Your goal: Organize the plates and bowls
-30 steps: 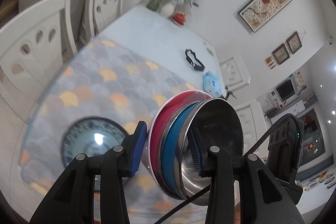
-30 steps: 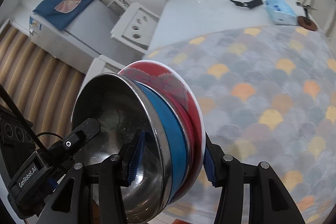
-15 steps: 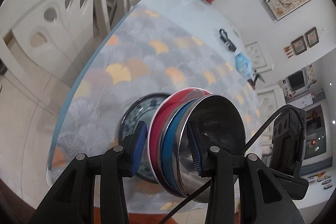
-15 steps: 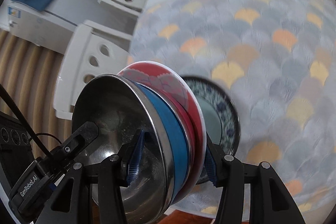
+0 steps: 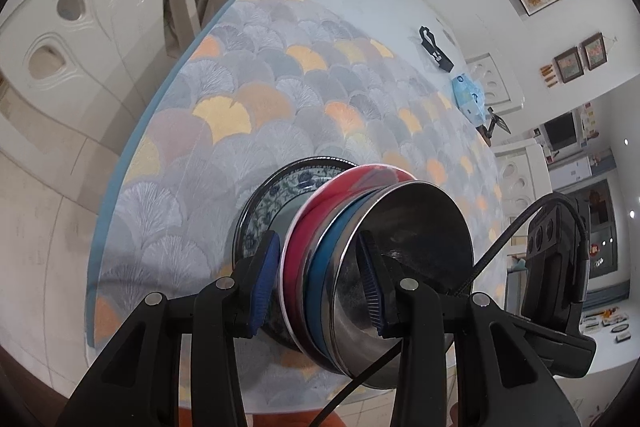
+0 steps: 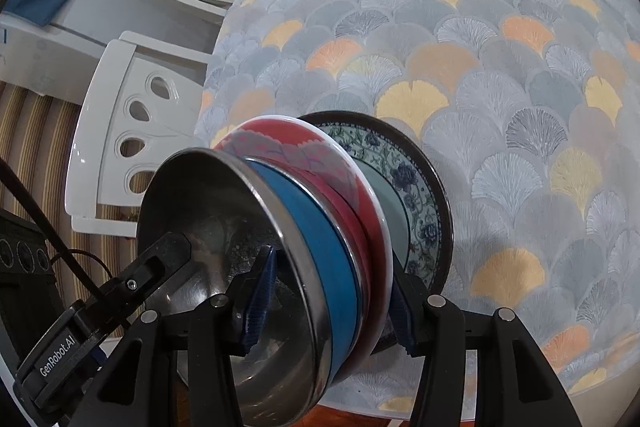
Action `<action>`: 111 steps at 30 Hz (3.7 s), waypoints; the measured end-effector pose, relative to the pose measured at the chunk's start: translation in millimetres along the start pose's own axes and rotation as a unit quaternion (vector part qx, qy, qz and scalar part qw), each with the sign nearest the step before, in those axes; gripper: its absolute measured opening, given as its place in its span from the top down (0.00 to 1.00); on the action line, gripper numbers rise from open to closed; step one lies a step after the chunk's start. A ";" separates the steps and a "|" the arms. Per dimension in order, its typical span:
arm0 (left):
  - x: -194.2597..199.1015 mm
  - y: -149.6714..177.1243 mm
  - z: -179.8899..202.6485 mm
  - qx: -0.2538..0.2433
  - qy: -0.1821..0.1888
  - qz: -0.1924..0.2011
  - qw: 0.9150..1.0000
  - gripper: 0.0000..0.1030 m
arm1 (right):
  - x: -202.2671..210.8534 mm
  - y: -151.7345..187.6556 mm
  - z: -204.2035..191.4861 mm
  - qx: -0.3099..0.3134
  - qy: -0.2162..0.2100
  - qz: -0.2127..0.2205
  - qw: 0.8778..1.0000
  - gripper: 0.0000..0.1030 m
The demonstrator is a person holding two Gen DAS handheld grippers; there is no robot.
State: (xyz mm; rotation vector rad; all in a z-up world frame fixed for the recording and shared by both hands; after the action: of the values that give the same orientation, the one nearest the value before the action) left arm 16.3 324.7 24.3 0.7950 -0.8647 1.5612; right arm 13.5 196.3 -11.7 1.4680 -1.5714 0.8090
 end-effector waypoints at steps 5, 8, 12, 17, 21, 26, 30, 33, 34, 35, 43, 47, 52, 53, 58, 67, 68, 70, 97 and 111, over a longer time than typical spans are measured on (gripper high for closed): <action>-2.3 -1.8 3.7 -0.010 0.002 -0.006 1.000 0.66 | 7.8 -4.2 6.5 -0.011 -0.010 0.010 1.000 0.51; 1.4 -2.4 3.5 -0.014 0.008 -0.003 1.000 0.66 | 16.1 -3.8 9.1 -0.017 -0.021 0.015 1.000 0.51; 25.5 -7.2 15.3 -0.045 0.011 0.028 0.999 0.66 | 36.0 -1.1 3.5 -0.008 -0.024 0.032 0.999 0.43; 57.7 -9.5 28.2 -0.085 -0.013 0.065 0.994 0.66 | 72.5 7.0 -10.4 0.017 0.003 0.081 0.997 0.38; 84.4 -10.2 41.5 -0.102 0.002 0.090 0.991 0.63 | 96.5 17.8 -22.7 0.031 0.018 0.113 0.993 0.36; 115.5 -7.8 65.1 -0.136 -0.011 0.137 0.981 0.60 | 133.8 34.9 -44.0 0.058 0.077 0.183 0.978 0.34; 141.3 -3.1 86.0 -0.166 -0.038 0.185 0.968 0.52 | 162.9 49.5 -60.8 0.078 0.113 0.241 0.961 0.21; 159.2 2.0 101.2 -0.189 -0.054 0.214 0.957 0.51 | 183.6 58.9 -70.7 0.084 0.126 0.275 0.949 0.21; 162.8 3.3 105.1 -0.194 -0.052 0.218 0.955 0.51 | 190.2 61.5 -73.5 0.085 0.128 0.284 0.946 0.21; 169.2 5.4 110.3 -0.201 -0.050 0.225 0.952 0.51 | 198.5 64.9 -76.1 0.085 0.131 0.294 0.943 0.21; 211.5 19.5 123.6 -0.206 -0.070 0.301 0.928 0.21 | 249.3 89.0 -96.8 0.087 0.121 0.357 0.922 0.06; 211.2 19.0 118.2 -0.195 -0.081 0.295 0.932 0.13 | 238.9 92.3 -95.3 0.080 0.134 0.345 0.926 0.05; 195.9 19.1 109.9 -0.184 -0.092 0.266 0.942 0.12 | 215.6 97.7 -90.4 0.076 0.133 0.314 0.937 0.05; 192.9 19.2 108.3 -0.185 -0.098 0.264 0.942 0.12 | 212.6 98.7 -88.5 0.076 0.138 0.312 0.937 0.05; 182.0 24.9 96.6 -0.173 -0.157 0.280 0.931 0.03 | 192.1 101.8 -73.9 0.063 0.169 0.284 0.942 0.05; 159.1 38.0 81.1 -0.186 -0.231 0.261 0.919 0.01 | 163.1 104.6 -49.0 0.041 0.192 0.244 0.950 0.05; 151.6 39.6 78.2 -0.182 -0.235 0.247 0.922 0.01 | 161.7 103.0 -47.1 0.041 0.199 0.242 0.949 0.05; 142.3 40.8 73.8 -0.174 -0.232 0.230 0.929 0.01 | 159.0 100.2 -41.1 0.037 0.225 0.234 0.945 0.05; 101.3 21.3 36.2 -0.150 -0.324 0.157 0.921 0.01 | 123.0 71.1 -25.5 0.010 0.230 0.173 0.958 0.05; 91.9 15.3 24.1 -0.158 -0.339 0.135 0.917 0.01 | 109.3 60.3 -32.8 0.015 0.228 0.158 0.961 0.05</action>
State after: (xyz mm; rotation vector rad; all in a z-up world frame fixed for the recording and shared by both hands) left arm -11.4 347.7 113.6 1.0239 -1.7509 1.3215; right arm -40.0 181.2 104.8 0.9629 -1.4494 1.2591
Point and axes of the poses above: each gripper's, at about its wrist camera, not at the fingertips, and x roughly against the way its jaws point, z to its right, y to its underside, the point moved 8 cm from there along -x, roughly the way its jaws point, and after that the axes turned 12 degrees about -z, right-handed, at the moved point
